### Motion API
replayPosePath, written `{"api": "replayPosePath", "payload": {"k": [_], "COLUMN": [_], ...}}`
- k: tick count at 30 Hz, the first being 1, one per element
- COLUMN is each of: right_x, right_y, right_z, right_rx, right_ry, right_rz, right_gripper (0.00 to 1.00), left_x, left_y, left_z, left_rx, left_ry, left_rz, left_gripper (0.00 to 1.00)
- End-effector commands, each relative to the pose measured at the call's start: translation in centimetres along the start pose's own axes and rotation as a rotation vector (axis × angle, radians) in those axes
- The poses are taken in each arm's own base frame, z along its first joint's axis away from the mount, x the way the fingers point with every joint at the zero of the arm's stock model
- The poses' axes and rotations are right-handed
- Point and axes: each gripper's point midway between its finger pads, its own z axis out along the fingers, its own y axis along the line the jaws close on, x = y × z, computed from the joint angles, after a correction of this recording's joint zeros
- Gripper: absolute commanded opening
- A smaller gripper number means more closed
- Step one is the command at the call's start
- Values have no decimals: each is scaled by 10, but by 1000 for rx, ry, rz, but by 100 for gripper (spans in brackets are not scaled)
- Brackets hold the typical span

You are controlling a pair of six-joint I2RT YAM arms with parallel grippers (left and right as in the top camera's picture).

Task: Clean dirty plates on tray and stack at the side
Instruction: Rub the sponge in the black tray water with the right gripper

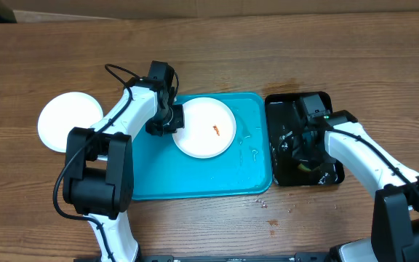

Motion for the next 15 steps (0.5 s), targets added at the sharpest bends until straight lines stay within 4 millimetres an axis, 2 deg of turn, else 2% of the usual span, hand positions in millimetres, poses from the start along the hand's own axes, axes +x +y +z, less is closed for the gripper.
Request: {"api": "replayPosePath", "payload": {"k": [1, 6, 11, 15], "right_x": [-19, -14, -9, -4], "right_y": [1, -6, 0, -2], "right_z": [-27, -43, -41, -40], "right_rx": [-22, -19, -56, -48], "right_ry": [-78, -94, -71, -57], "right_rz": [12, 16, 12, 10], "right_gripper": [4, 4, 4, 4], "left_x": [21, 33, 37, 38], "left_y": [10, 13, -2, -12], "left_z": [13, 12, 8, -6], "left_rx": [-64, -161, -203, -248], "left_ry": [76, 91, 60, 4], "left_rz": [-54, -96, -68, -51], "left_gripper": [4, 4, 4, 4]}}
